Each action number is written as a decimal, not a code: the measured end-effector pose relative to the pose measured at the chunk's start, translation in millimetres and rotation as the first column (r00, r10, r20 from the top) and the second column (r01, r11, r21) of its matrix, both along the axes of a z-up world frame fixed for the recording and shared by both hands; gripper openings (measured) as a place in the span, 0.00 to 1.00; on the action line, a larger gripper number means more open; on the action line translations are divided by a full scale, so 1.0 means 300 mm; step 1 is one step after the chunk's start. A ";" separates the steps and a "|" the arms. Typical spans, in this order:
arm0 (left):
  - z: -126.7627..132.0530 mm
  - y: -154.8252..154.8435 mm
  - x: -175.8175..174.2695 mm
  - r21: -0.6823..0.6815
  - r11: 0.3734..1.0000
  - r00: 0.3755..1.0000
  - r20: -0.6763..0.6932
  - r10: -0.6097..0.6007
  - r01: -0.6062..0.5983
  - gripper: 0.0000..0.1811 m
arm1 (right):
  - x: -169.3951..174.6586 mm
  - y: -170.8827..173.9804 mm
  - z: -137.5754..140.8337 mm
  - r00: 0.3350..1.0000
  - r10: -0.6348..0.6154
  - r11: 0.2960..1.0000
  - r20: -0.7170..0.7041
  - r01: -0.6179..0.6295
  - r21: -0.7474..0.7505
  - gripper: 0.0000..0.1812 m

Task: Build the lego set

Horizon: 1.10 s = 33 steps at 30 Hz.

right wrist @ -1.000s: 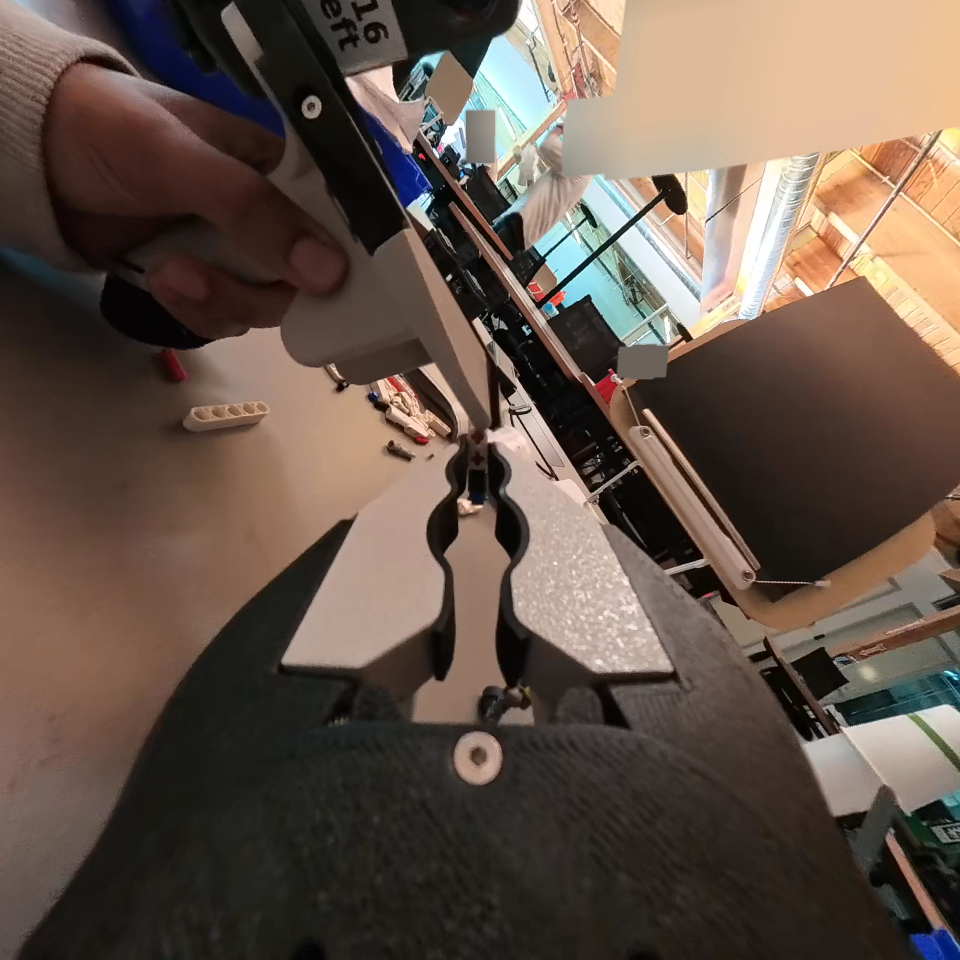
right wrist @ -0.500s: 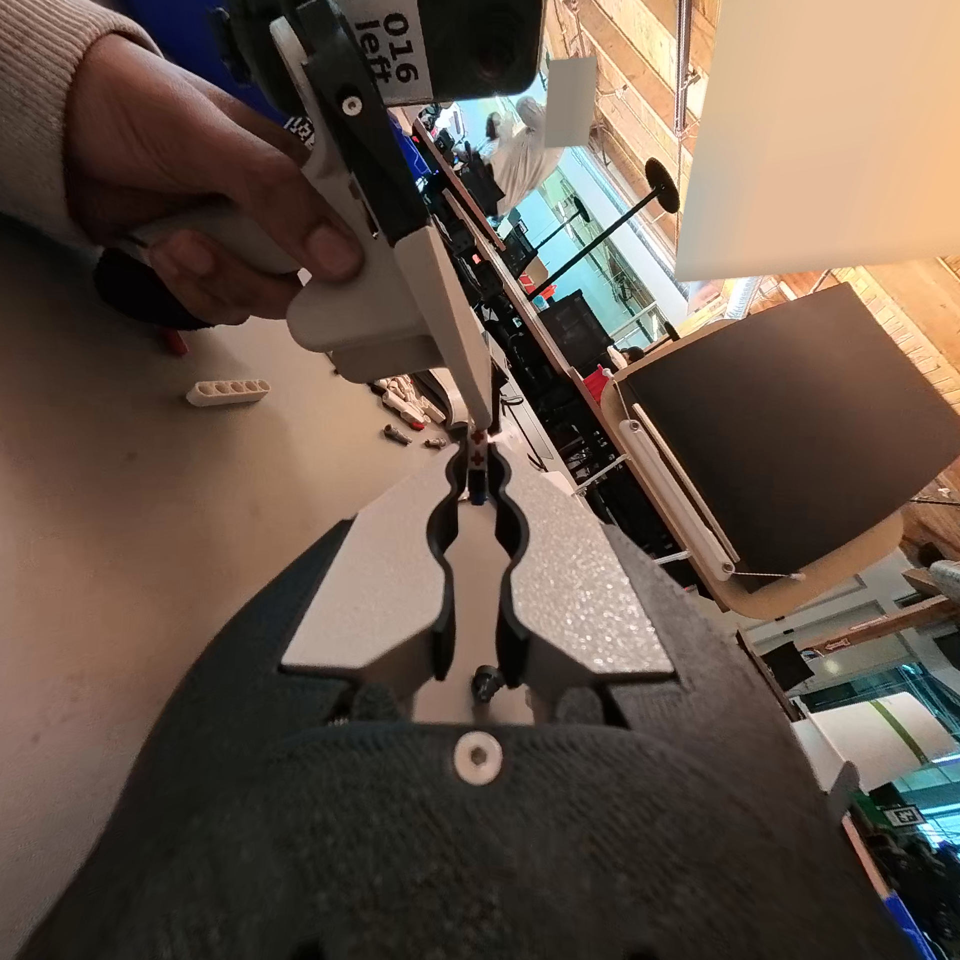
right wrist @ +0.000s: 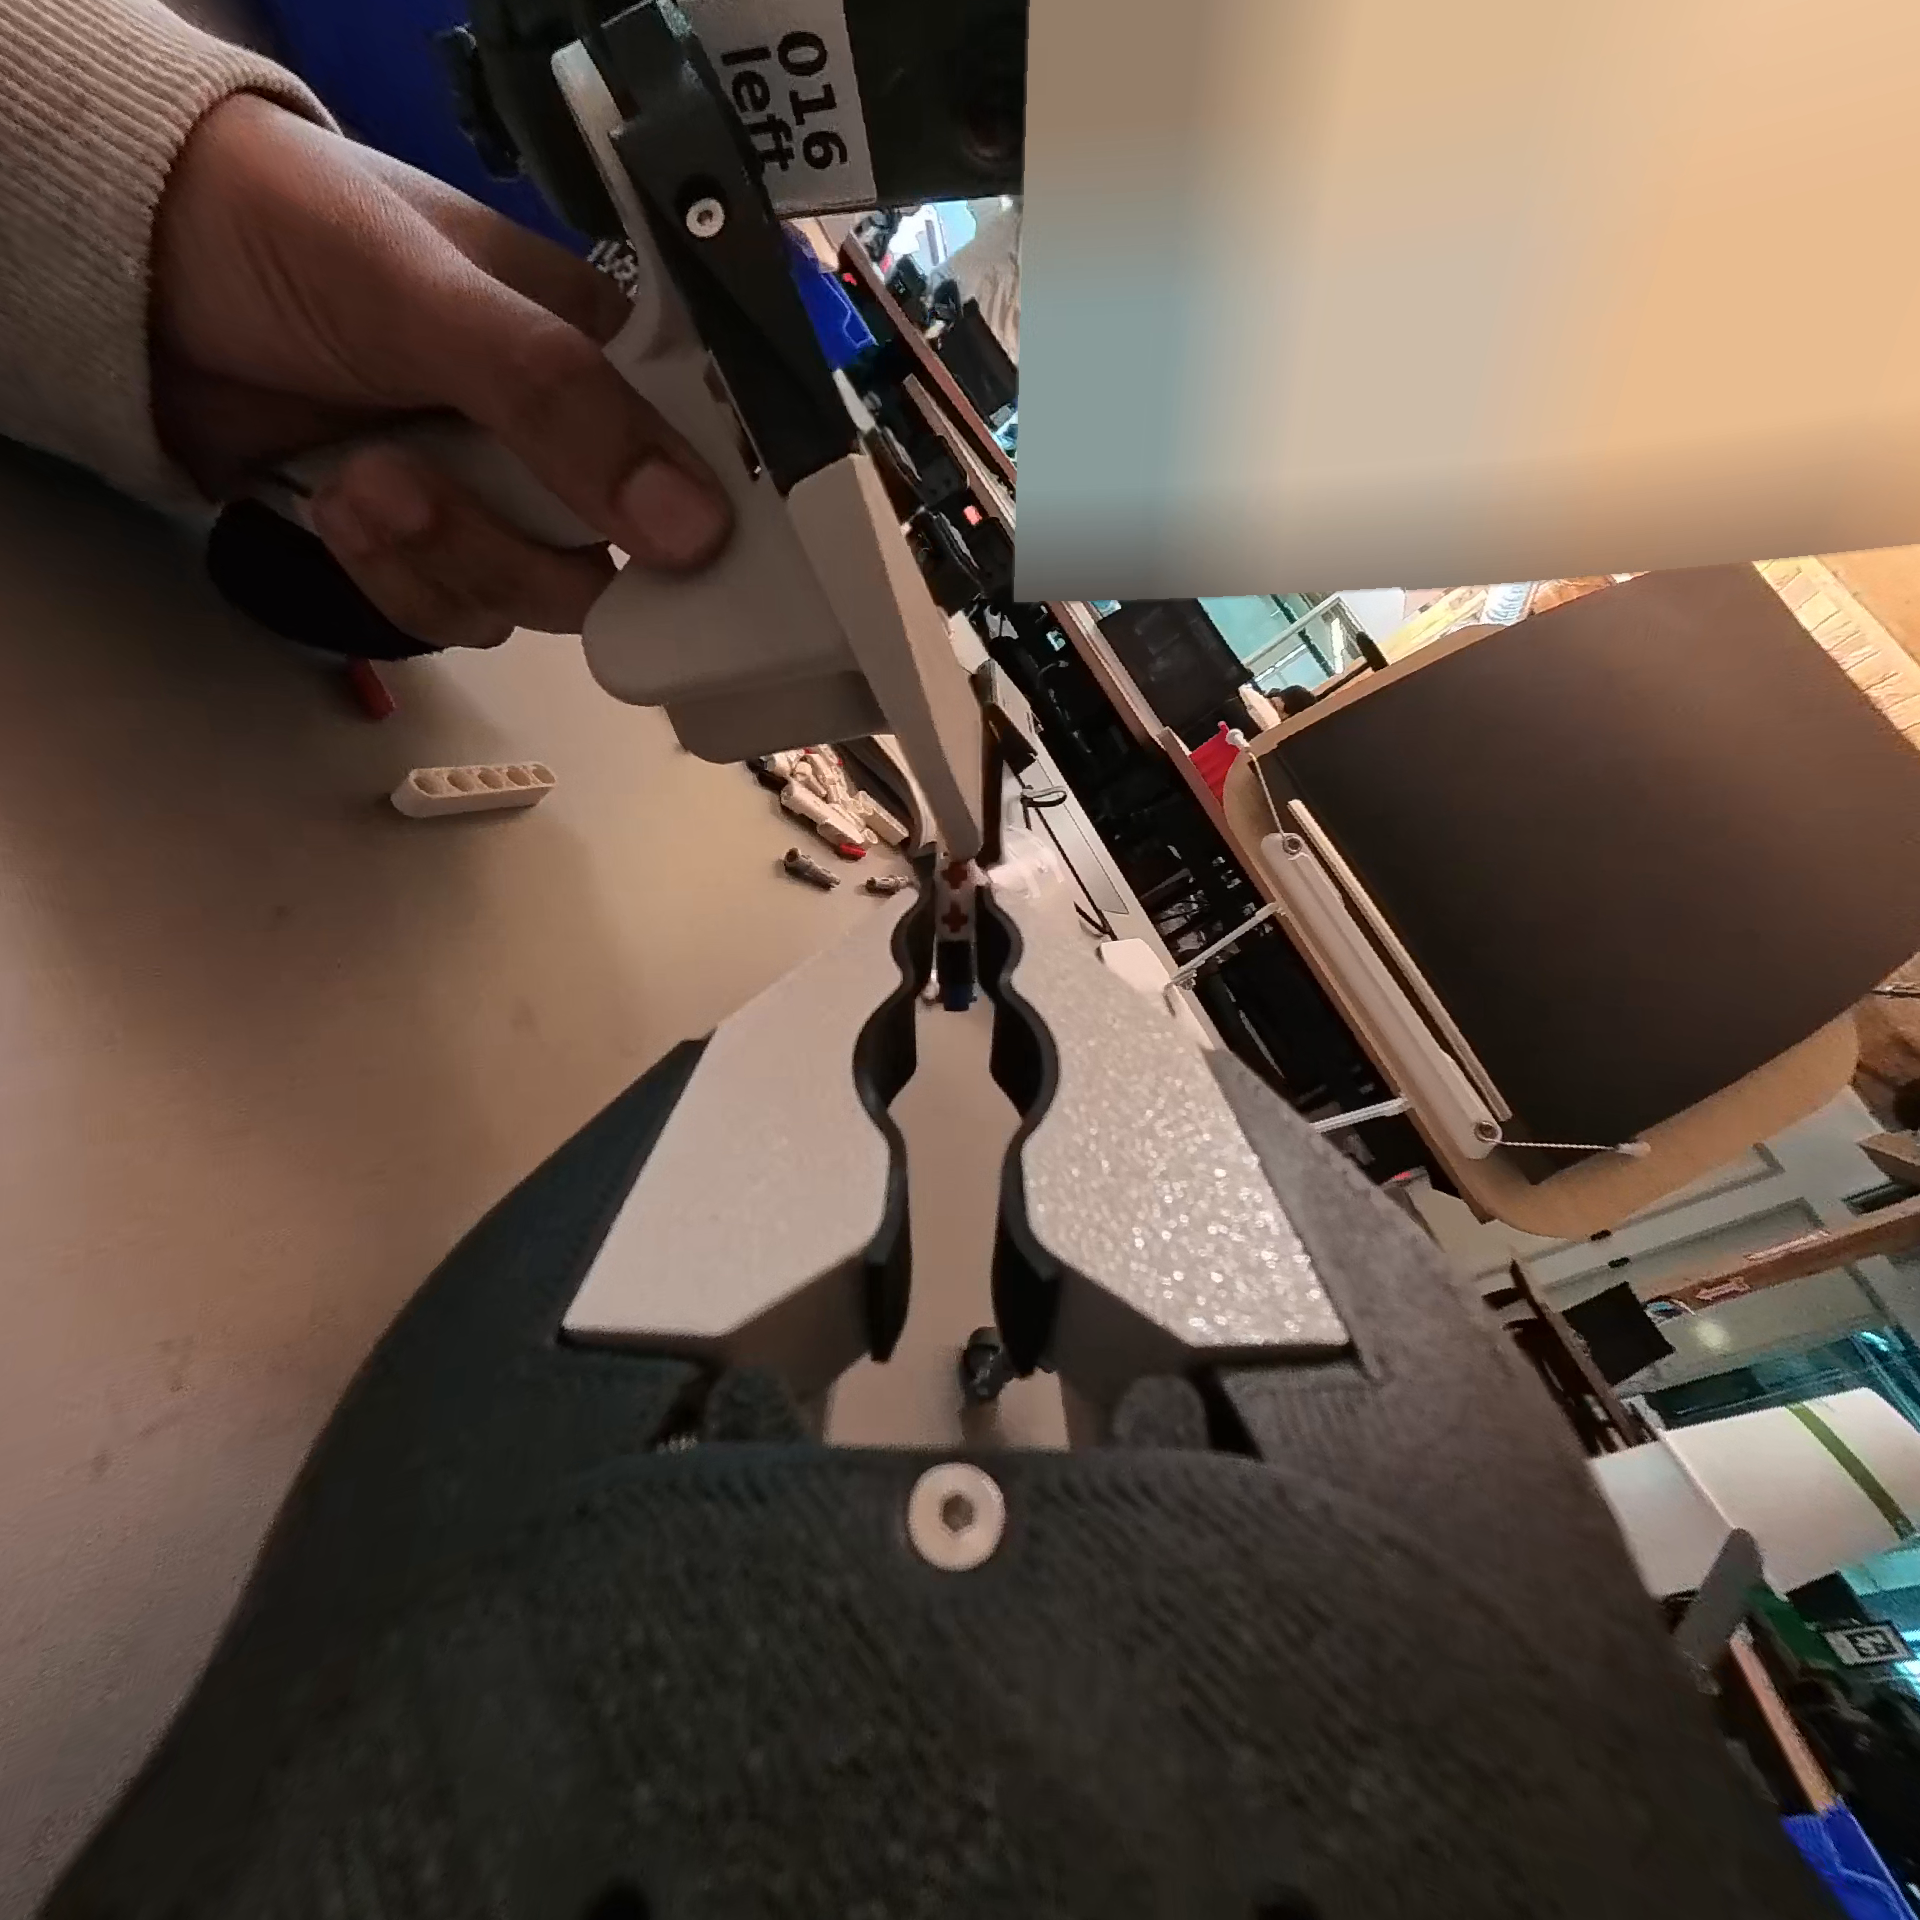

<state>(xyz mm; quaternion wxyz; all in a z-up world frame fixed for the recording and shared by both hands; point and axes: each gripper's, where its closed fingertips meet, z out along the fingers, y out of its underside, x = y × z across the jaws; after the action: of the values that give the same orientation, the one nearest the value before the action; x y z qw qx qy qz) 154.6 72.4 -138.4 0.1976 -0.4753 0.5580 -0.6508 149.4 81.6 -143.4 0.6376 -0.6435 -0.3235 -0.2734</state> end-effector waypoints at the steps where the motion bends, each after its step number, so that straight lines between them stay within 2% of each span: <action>1: 0.000 0.000 0.000 -0.001 1.000 1.000 -0.001 0.000 0.000 0.07 | 0.000 0.000 0.000 1.000 0.002 1.000 -0.006 -0.002 -0.003 0.03; 18: 0.006 -0.008 -0.009 -0.093 0.994 0.999 -0.014 -0.052 0.051 0.05 | -0.006 0.000 0.000 0.999 0.027 0.999 -0.042 -0.027 -0.017 0.03; 28: 0.029 -0.008 -0.011 -0.078 0.996 0.999 0.035 -0.036 0.039 0.07 | -0.003 0.003 0.013 1.000 0.002 1.000 0.005 -0.002 0.028 0.03; 33: 0.014 0.001 -0.003 -0.057 0.998 1.000 0.014 -0.007 0.008 0.04 | -0.002 0.007 0.005 1.000 -0.009 1.000 0.019 0.008 0.020 0.03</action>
<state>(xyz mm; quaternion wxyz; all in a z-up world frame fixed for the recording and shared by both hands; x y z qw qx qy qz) 153.7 72.8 -134.2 0.1853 -0.4742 0.5396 -0.6706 149.0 83.8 -142.0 0.6397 -0.6359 -0.3240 -0.2855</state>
